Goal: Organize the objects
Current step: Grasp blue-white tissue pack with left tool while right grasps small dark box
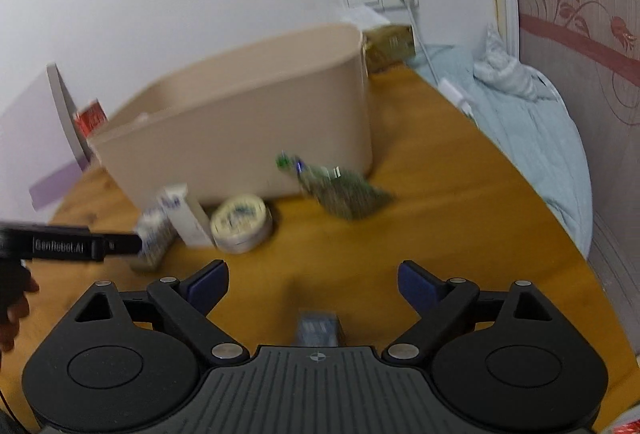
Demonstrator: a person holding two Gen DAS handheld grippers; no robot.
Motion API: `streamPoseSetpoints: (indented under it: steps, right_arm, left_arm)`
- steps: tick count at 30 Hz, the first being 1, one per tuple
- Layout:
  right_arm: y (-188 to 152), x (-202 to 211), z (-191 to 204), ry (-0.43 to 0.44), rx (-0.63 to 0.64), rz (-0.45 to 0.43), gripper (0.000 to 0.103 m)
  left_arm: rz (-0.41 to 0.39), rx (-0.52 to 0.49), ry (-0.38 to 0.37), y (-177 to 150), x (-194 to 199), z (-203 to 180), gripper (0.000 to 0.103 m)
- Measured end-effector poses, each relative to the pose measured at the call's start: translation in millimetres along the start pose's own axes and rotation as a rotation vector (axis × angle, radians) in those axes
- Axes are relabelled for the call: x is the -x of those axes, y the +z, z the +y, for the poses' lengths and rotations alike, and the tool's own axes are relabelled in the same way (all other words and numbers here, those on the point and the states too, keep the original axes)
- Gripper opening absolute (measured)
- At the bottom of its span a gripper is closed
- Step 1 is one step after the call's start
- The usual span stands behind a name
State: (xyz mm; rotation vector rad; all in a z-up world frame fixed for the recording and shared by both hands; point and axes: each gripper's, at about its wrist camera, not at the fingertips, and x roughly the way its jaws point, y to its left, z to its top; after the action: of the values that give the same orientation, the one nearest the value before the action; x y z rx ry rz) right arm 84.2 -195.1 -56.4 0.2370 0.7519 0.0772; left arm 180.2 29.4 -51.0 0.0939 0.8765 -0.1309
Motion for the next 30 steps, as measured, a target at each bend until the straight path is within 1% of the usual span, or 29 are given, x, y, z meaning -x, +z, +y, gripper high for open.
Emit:
streamPoseSetpoints:
  steps: [1,3,4,5,6,9,10,11,12,13,14,15,18,22,26,30]
  right_arm:
    - [-4,-1,0,-0.002,0.003,0.013,0.093]
    - [-13,-5,0,-0.011,0.014,0.035,0.092]
    - [-17,-6,1,-0.015,0.023,0.043,0.089]
    - [-20,-6,2,-0.022,0.041,0.037,0.086]
    - [-23,-5,5,-0.031,0.059,0.034,0.084]
    - [-24,-4,11,-0.040,0.100,0.037,0.067]
    - [-23,-3,13,-0.035,0.103,0.037,0.057]
    - [-23,-3,15,-0.033,0.108,0.038,0.047]
    - [-23,-4,16,-0.034,0.113,0.038,0.044]
    - [-23,-4,16,-0.034,0.121,0.037,0.037]
    - [-23,-6,16,-0.035,0.128,0.036,0.027]
    - [-23,-6,17,-0.039,0.133,0.038,0.022]
    - [-21,-7,19,-0.032,0.143,0.044,0.022]
    - [-16,-3,21,-0.014,0.143,0.017,0.022]
    - [-1,6,25,0.006,0.146,-0.035,0.022]
    - [17,14,32,0.034,0.156,-0.085,0.022]
  left_arm:
    - [0.010,-0.001,0.002,-1,-4,0,0.090]
    - [0.022,0.000,-0.004,-4,-12,-1,0.080]
    - [0.030,-0.003,-0.010,-4,-15,-2,0.074]
    - [0.040,-0.005,-0.019,-4,-19,-3,0.070]
    - [0.033,-0.004,-0.027,-5,-20,-3,0.068]
    - [0.010,-0.011,-0.033,-4,-23,-5,0.057]
    - [0.006,-0.011,-0.035,-4,-23,-6,0.050]
    - [0.003,-0.011,-0.036,-3,-23,-7,0.048]
    - [0.002,-0.009,-0.034,-3,-23,-7,0.048]
    - [0.001,-0.007,-0.032,-3,-23,-7,0.048]
    - [-0.002,-0.007,-0.031,-4,-23,-7,0.047]
    - [-0.005,-0.007,-0.032,-4,-23,-7,0.047]
    - [-0.003,0.002,-0.039,-5,-22,-7,0.047]
    - [-0.015,0.025,-0.049,-7,-13,-5,0.047]
    - [-0.070,0.049,-0.072,-5,11,-4,0.047]
    - [-0.122,0.050,-0.073,0,35,-6,0.047]
